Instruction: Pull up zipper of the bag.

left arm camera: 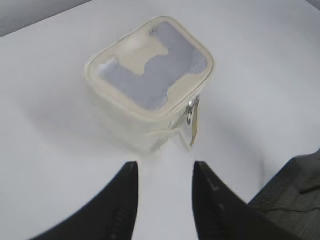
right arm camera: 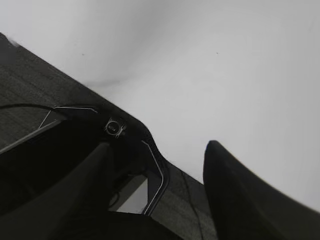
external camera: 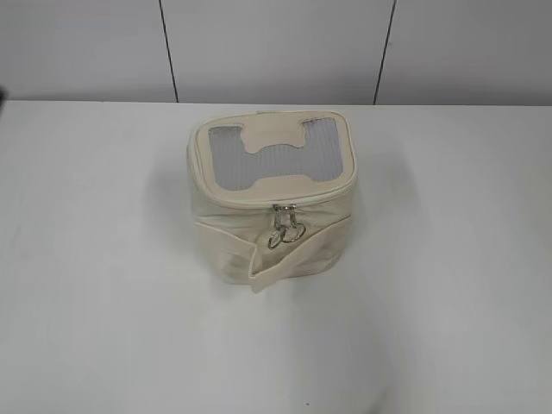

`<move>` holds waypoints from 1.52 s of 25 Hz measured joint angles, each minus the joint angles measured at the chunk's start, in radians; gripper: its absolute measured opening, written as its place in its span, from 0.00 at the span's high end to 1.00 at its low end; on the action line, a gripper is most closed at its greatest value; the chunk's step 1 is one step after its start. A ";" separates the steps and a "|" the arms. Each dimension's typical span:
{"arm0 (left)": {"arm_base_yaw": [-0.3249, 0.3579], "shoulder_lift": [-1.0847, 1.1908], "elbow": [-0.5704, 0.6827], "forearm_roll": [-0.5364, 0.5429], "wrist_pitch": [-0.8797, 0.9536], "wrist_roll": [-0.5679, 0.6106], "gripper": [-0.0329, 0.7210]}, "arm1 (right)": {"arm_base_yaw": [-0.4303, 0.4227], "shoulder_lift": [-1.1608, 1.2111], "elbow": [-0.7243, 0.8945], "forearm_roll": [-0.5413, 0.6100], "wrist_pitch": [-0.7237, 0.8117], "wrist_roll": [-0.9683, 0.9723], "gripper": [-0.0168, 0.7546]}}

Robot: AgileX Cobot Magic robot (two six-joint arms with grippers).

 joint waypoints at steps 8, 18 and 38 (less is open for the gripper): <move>-0.001 -0.681 0.309 0.174 0.164 -0.202 0.39 | 0.000 -0.426 0.154 -0.038 -0.010 0.058 0.39; -0.001 -0.973 0.487 0.287 0.146 -0.255 0.45 | 0.000 -0.605 0.163 -0.098 -0.037 0.124 0.39; 0.249 -0.978 0.494 0.287 0.132 -0.260 0.62 | -0.125 -0.632 0.165 -0.101 -0.037 0.130 0.39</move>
